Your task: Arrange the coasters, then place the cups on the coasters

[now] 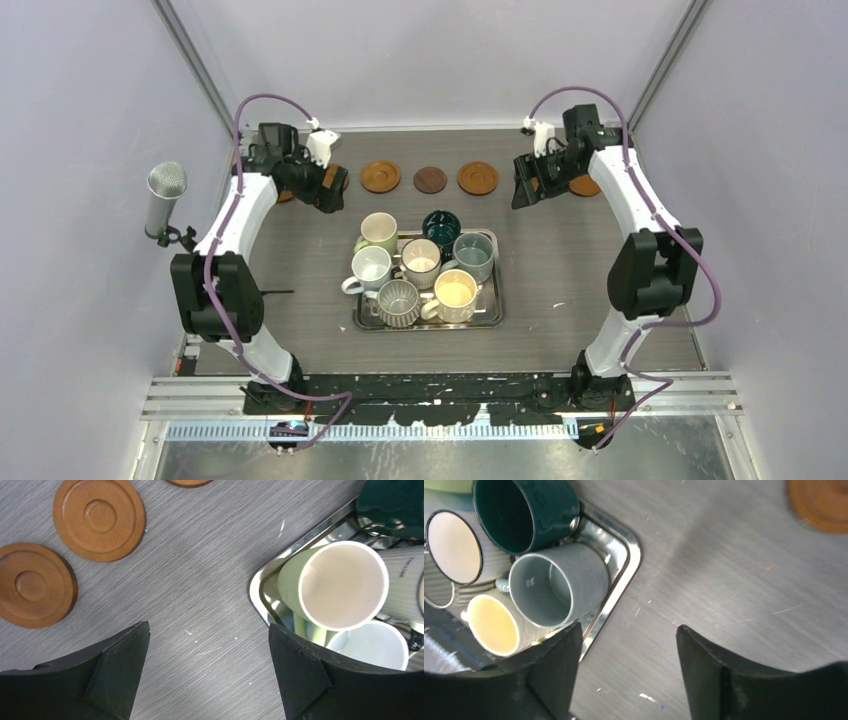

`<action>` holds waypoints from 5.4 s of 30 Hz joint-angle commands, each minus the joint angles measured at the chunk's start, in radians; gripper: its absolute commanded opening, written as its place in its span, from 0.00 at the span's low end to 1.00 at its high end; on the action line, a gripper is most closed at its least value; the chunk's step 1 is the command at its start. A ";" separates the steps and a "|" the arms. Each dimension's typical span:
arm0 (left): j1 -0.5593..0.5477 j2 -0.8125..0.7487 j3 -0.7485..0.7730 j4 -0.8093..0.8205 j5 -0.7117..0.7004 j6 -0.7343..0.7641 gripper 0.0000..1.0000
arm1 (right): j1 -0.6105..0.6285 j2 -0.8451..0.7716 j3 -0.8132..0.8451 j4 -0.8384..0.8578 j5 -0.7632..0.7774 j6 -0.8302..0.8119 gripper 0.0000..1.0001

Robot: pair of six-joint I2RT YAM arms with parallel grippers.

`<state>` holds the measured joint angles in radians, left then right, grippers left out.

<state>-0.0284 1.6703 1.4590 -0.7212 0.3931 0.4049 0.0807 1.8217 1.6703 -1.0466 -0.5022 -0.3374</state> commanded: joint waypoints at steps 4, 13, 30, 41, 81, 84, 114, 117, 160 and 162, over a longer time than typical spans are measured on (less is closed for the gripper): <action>0.000 -0.100 -0.061 -0.066 0.256 0.214 1.00 | -0.003 -0.183 -0.152 0.429 0.098 0.116 0.82; -0.013 -0.228 -0.279 -0.184 0.311 0.462 1.00 | -0.006 -0.108 -0.044 0.319 0.074 0.096 0.84; -0.154 -0.318 -0.608 0.020 0.155 0.402 0.75 | -0.005 -0.061 -0.033 0.273 0.137 0.151 0.84; -0.149 -0.289 -0.531 -0.037 0.009 0.411 0.85 | -0.007 -0.058 -0.035 0.242 0.134 0.143 0.84; 0.122 0.418 0.163 0.212 -0.587 -0.102 0.59 | -0.013 -0.047 -0.049 0.219 0.143 0.150 0.83; 0.126 0.455 0.202 0.212 -0.584 -0.113 0.58 | -0.014 -0.045 -0.049 0.219 0.146 0.151 0.83; 0.161 0.443 0.298 0.143 -0.373 -0.044 0.68 | -0.015 -0.046 -0.054 0.218 0.144 0.152 0.83; 0.170 0.335 0.238 0.028 -0.195 0.063 0.80 | -0.015 -0.057 -0.070 0.217 0.148 0.147 0.83; -0.102 -0.058 -0.433 -0.138 0.280 0.726 0.42 | -0.016 0.005 -0.041 0.217 0.096 0.173 0.83; -0.100 -0.077 -0.434 -0.163 0.275 0.738 0.35 | -0.016 0.002 -0.044 0.217 0.097 0.172 0.83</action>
<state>-0.1310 1.6657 1.0294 -0.8803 0.6498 1.1076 0.0685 1.8351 1.5951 -0.8455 -0.3908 -0.1761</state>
